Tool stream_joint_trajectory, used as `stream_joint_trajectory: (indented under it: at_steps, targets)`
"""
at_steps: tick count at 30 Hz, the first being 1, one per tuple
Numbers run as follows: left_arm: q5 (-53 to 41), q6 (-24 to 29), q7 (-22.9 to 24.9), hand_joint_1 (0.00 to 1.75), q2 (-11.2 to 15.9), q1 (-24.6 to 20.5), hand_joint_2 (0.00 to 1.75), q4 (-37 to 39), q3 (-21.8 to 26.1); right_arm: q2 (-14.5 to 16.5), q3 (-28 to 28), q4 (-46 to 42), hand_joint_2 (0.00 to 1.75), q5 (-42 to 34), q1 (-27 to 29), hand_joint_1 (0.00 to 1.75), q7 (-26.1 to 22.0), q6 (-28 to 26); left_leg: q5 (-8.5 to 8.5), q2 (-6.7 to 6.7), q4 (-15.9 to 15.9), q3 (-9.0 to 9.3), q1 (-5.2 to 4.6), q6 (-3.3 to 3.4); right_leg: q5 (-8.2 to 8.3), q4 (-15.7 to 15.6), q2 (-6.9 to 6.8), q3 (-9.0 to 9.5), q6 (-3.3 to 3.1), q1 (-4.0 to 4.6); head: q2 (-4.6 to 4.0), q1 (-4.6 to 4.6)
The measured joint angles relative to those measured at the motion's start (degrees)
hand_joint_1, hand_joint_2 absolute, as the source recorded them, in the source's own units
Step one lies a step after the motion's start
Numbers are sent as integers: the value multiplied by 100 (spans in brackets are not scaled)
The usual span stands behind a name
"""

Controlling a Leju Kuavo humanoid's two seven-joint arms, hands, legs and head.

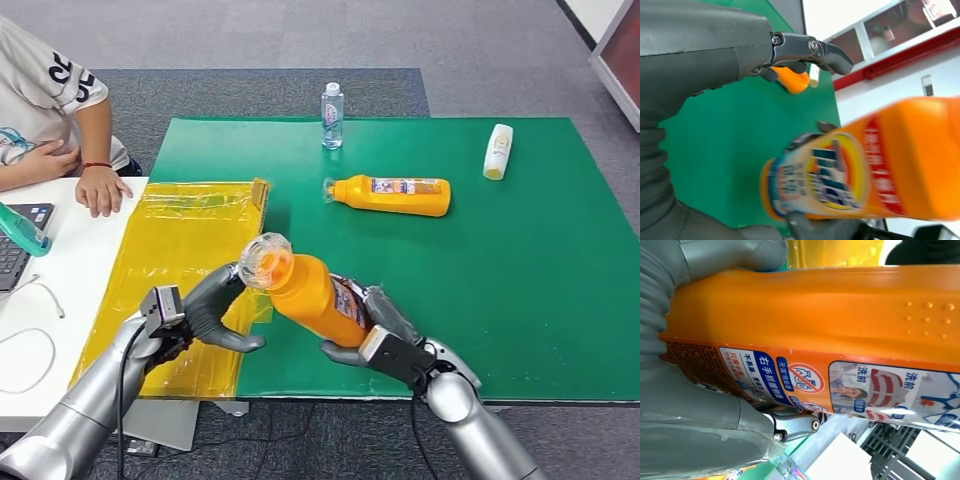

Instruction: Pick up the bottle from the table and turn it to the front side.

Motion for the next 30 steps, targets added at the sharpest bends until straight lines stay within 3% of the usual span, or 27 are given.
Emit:
stream_joint_trajectory:
  at_steps: [13,23,30]
  targets:
    - [190,-196,0,0,-478,-575,175,-66,-355,444,363,999,175,258,-452,175,130,-180,2,0,0,0,0,0,5,0,0,0,-3,0,0,-1]
    - [269,-191,0,0,-540,-611,175,-55,-408,522,398,1234,175,303,-526,175,95,-447,1,0,0,-1,0,0,4,0,0,-2,-3,0,0,-1]
    - [279,-176,0,0,-533,-562,175,-52,-408,540,273,884,175,403,-406,175,171,-687,1,0,0,-3,0,0,4,0,1,-3,-3,0,0,-1]
